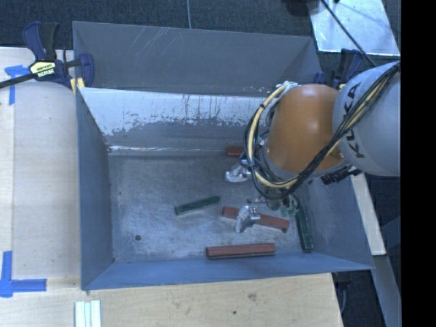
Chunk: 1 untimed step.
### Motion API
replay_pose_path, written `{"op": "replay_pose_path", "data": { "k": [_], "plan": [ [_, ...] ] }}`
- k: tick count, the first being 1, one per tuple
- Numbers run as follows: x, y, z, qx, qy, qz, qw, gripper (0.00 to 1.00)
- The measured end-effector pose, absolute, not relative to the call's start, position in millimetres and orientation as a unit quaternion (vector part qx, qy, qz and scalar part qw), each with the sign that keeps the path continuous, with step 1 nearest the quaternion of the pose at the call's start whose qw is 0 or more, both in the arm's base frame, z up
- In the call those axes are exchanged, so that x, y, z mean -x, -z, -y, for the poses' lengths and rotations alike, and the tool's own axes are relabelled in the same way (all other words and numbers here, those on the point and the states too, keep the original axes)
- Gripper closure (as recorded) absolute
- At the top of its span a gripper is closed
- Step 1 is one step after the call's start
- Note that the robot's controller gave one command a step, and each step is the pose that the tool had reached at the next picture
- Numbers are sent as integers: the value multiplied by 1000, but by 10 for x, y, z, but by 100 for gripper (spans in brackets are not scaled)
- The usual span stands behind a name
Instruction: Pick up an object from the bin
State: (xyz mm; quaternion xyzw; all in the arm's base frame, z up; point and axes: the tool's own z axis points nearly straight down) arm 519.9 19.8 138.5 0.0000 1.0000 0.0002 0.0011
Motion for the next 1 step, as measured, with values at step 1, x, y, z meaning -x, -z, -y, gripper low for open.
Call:
{"op": "replay_pose_path", "data": {
  "k": [1],
  "plan": [
    [-5507, -726, -609, -16, 0, -1000, 3, 0]
  ]
}}
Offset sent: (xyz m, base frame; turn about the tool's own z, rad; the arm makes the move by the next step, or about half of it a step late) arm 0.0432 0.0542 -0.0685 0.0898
